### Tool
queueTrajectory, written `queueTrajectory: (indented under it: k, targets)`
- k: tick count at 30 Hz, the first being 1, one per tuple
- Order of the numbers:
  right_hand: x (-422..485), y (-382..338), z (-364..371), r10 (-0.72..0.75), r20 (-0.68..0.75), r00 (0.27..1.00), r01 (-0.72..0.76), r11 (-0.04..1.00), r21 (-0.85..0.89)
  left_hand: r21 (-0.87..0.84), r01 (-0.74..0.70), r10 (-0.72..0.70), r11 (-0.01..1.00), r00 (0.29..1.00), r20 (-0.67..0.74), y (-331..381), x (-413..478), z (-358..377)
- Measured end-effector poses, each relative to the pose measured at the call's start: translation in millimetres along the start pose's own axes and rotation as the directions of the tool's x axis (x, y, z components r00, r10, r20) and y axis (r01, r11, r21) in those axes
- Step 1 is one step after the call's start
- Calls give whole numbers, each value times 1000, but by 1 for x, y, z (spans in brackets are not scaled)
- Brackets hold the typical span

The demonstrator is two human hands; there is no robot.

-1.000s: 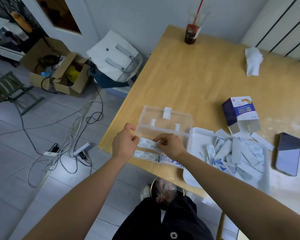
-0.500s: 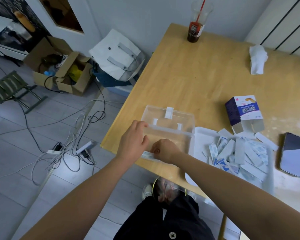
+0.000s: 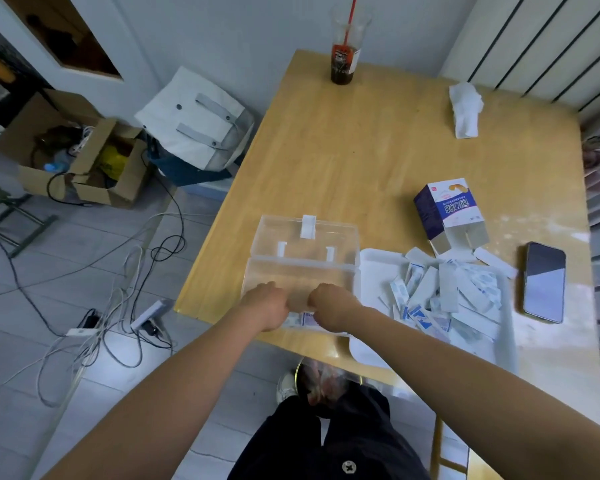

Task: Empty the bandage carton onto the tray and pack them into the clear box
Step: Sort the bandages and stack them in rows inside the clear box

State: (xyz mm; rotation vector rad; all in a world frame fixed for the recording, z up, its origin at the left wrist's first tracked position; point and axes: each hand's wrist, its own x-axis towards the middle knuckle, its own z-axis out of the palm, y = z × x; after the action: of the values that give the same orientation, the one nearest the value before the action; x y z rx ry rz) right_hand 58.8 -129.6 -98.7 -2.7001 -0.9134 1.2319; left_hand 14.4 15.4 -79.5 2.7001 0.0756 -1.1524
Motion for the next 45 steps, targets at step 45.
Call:
queueTrajectory:
  k: [45]
  targets:
    - [-125, 189, 23, 307, -158, 938, 84, 241, 967, -993, -91, 78, 74, 993, -85, 219, 35, 23]
